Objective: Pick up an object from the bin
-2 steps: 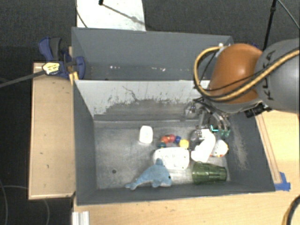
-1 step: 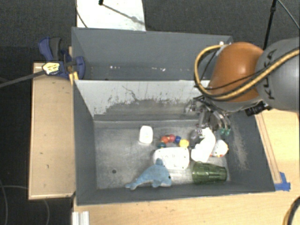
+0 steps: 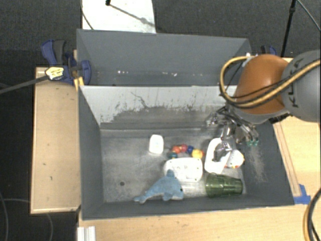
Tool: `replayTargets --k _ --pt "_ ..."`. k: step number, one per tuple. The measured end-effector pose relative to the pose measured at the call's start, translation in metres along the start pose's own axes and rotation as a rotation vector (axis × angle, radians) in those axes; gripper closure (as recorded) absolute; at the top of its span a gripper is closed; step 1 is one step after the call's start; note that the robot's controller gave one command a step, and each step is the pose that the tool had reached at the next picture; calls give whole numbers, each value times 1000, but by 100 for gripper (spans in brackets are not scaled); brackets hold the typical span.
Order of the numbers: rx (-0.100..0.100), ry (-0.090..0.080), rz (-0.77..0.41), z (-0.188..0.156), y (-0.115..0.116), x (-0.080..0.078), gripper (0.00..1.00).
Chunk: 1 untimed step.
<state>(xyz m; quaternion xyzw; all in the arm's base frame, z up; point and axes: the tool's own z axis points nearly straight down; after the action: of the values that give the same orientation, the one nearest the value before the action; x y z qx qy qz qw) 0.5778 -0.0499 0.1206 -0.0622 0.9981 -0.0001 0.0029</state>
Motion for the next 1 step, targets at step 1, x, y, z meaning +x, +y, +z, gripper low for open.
replayTargets --k 1 --pt "-1 6 -40 -6 -22 -2 0"
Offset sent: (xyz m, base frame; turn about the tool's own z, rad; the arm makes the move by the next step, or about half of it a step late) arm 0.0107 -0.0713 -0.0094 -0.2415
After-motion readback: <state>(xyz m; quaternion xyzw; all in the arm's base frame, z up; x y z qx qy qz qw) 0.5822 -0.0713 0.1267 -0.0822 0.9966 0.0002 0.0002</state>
